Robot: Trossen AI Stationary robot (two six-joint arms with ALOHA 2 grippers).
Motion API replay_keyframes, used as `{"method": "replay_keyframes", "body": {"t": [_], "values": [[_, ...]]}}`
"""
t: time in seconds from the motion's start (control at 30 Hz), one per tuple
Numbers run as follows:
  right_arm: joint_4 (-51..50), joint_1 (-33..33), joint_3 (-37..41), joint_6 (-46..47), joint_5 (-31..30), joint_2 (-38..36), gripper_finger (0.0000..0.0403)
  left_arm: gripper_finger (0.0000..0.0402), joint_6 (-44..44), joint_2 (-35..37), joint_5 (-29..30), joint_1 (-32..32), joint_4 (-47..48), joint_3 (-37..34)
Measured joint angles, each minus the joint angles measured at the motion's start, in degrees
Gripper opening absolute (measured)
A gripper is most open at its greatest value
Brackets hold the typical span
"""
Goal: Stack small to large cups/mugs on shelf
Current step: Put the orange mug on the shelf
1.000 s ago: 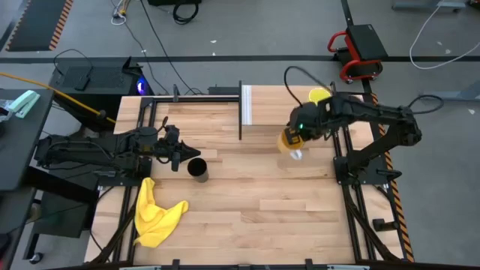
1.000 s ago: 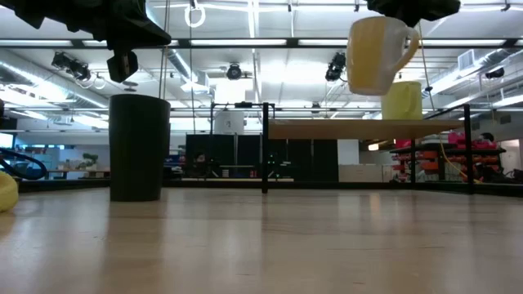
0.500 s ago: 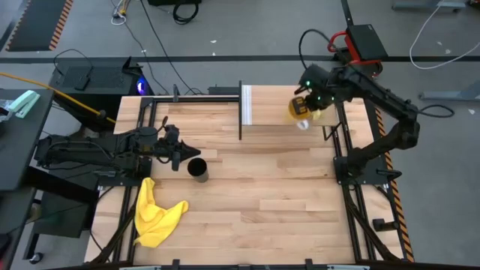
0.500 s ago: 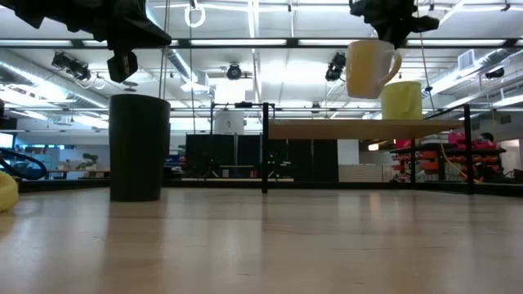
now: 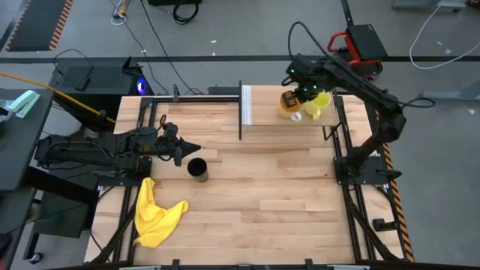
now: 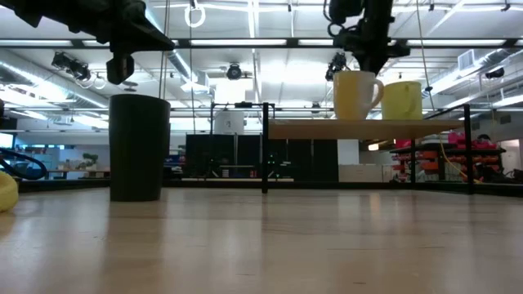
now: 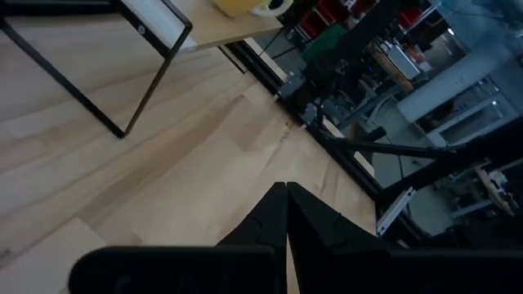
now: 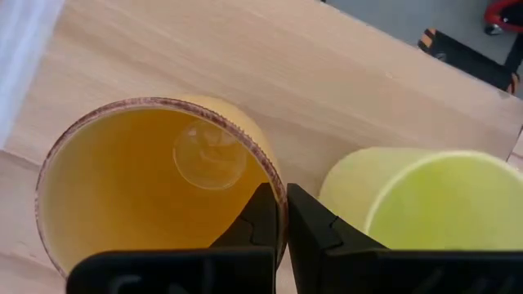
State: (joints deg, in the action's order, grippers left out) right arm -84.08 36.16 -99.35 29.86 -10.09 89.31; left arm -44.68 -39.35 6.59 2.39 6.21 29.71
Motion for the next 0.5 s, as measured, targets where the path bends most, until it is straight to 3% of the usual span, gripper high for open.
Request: {"method": "replay_keyframes", "body": {"t": [0.27,0.37,0.5], "values": [[-1.27,1.56,-16.53,5.17,0.02,5.19,0.0012,0.0024,-1.14,-0.01,0.90,0.00,0.04,0.00],[-6.65,2.52,-23.59,6.56,0.40,8.21,0.0012,0.0022,-1.14,0.00,1.21,0.00,0.05,0.00],[-5.71,3.47,-26.71,11.05,4.72,10.00,0.0012,0.0015,-1.14,0.00,1.31,0.00,0.05,0.00]]}}
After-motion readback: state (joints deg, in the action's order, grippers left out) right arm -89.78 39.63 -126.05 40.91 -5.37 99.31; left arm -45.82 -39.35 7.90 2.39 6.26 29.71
